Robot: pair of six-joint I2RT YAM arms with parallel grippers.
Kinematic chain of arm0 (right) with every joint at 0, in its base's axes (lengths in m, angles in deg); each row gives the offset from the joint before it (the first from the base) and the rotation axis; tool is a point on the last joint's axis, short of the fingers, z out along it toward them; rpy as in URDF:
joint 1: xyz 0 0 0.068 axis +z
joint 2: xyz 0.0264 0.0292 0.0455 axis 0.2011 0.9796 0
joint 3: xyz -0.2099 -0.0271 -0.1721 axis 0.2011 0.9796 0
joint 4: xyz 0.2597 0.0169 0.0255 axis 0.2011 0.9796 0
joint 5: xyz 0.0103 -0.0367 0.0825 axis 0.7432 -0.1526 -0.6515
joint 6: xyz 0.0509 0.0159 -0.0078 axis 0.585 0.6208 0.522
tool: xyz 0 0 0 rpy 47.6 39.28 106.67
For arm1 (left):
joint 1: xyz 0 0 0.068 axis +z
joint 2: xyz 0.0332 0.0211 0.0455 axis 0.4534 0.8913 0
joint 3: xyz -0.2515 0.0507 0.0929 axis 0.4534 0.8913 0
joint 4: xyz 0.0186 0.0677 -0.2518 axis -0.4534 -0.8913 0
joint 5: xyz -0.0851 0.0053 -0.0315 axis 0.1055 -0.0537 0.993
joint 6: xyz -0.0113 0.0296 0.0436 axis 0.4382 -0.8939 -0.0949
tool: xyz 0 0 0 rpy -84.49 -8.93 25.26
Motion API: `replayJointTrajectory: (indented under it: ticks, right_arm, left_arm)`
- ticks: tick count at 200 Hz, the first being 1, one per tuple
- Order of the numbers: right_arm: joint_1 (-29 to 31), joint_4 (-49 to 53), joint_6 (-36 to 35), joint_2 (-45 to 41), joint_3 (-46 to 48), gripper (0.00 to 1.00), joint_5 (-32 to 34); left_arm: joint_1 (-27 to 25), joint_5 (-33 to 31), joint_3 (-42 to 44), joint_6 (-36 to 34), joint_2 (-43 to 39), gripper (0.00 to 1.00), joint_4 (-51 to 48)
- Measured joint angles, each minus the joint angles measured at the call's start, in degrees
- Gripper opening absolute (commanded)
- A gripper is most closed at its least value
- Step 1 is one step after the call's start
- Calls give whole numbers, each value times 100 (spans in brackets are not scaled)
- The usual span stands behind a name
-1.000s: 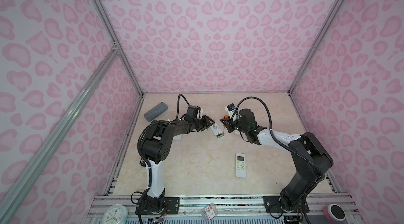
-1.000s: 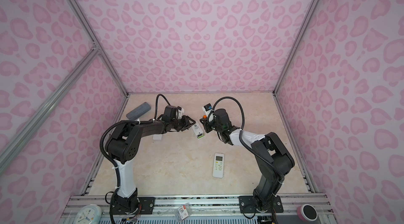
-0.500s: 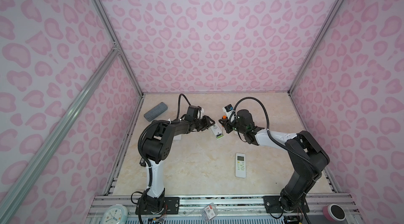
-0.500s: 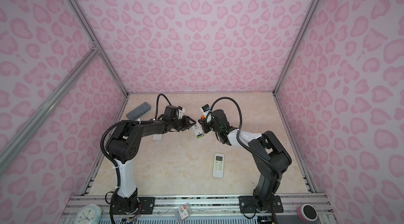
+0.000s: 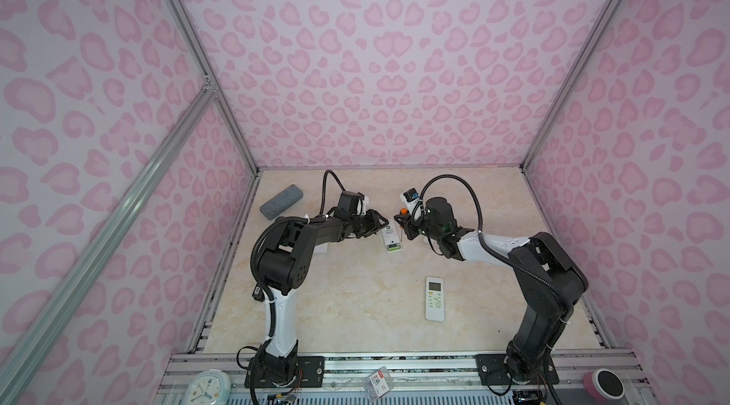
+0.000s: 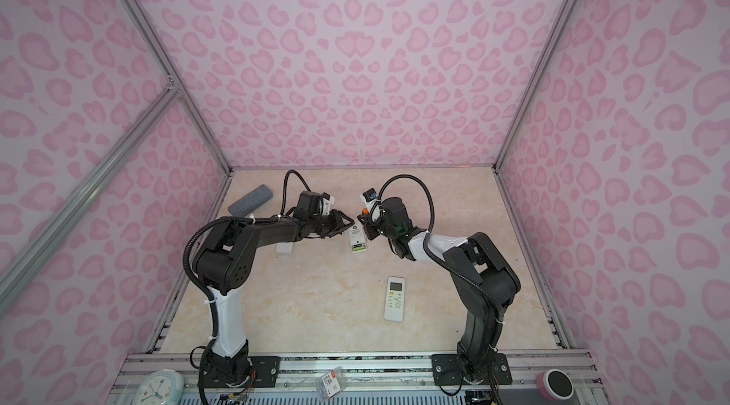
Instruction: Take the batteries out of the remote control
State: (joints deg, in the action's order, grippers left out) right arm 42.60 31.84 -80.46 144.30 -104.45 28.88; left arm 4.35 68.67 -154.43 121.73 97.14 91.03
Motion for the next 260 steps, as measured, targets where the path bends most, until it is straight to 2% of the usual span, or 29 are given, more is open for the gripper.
replayJointTrajectory:
  ticks: [63, 135, 197, 260]
  right_arm:
    - [0, 11, 96, -284, 127, 0, 31]
    - [138, 170, 474, -455, 160, 0, 341]
    - [326, 219, 938, -533, 170, 0, 907]
    - [415, 264, 1078, -538, 219, 0, 1078]
  left_arm:
    - [-2, -87, 424, 24, -363, 49, -79]
    - [-229, -240, 732, 323, -553, 46, -31]
    - [-398, -236, 796, 660, -442, 44, 138]
    - [-428, -129, 778, 767, -269, 39, 393]
